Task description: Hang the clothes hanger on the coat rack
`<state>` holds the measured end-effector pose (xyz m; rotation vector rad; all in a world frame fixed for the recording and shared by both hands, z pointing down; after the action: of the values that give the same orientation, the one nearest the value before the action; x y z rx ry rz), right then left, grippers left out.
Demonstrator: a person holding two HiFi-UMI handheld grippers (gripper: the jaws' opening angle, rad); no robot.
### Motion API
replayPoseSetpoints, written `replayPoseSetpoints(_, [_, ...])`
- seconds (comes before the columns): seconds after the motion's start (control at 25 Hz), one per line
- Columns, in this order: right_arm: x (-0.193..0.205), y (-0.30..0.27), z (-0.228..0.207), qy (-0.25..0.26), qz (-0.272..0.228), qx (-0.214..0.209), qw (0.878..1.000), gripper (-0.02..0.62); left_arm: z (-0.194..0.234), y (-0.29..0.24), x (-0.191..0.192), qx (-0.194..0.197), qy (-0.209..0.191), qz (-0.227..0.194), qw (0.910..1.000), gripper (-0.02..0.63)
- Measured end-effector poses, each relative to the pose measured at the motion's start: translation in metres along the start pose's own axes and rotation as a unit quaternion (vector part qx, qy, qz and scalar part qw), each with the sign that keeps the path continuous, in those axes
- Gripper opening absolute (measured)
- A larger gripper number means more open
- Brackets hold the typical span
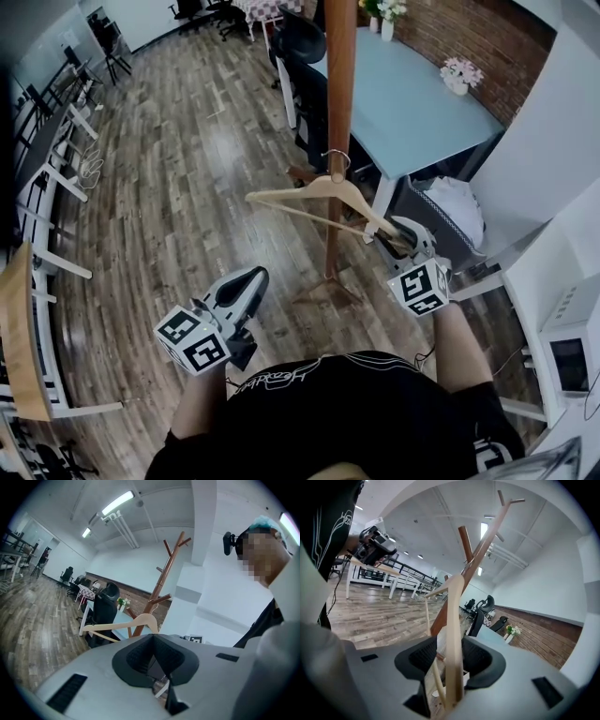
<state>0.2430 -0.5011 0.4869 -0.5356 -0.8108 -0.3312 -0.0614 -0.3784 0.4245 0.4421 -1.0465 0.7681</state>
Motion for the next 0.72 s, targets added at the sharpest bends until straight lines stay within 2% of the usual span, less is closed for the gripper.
replayPoseSetpoints(0.12, [-0.008,0.012,-0.001,-0.032,-0.010,-0.006,0.999,0.248,0.002,0.011,0.005,-0.005,0.008,-0.002,1.0000,0.008])
replayPoseSetpoints(0.28, [-0.020,0.048,-0.010,-0.111,-0.037,0.025,0.993,0.258,-0.008,0.023,0.011,0.005,0.012,-0.003,0.9999,0.008])
replayPoseSetpoints(0.36, [-0.027,0.074,-0.006,-0.189,-0.061,0.019,0.980,0.256,-0.020,0.031,0.010,0.011,0.010,-0.003,0.9999,0.008])
replayPoseSetpoints(0.48, [-0.036,0.115,0.014,-0.283,-0.092,-0.024,0.954,0.256,-0.040,0.045,0.012,0.024,0.002,0.003,0.9997,0.008])
replayPoseSetpoints(0.6, [-0.049,0.155,0.043,-0.303,-0.108,-0.059,0.945,0.255,-0.061,0.059,0.016,0.039,-0.009,0.008,0.9992,0.006])
replayPoseSetpoints(0.72, [-0.063,0.196,0.072,-0.316,-0.126,-0.071,0.938,0.251,-0.086,0.076,0.025,0.053,-0.013,0.005,0.9985,0.008])
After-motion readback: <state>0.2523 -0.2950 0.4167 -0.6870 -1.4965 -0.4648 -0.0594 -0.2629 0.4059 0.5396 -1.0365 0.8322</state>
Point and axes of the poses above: the fingertips, and each gripper's own axes: y backward along the fingers, z to its left, x out of its underside, the point moved 8 cm from there along y, backward along the fingers, and after that the axes turned 8 degrees about x, right-handed, at the moved point
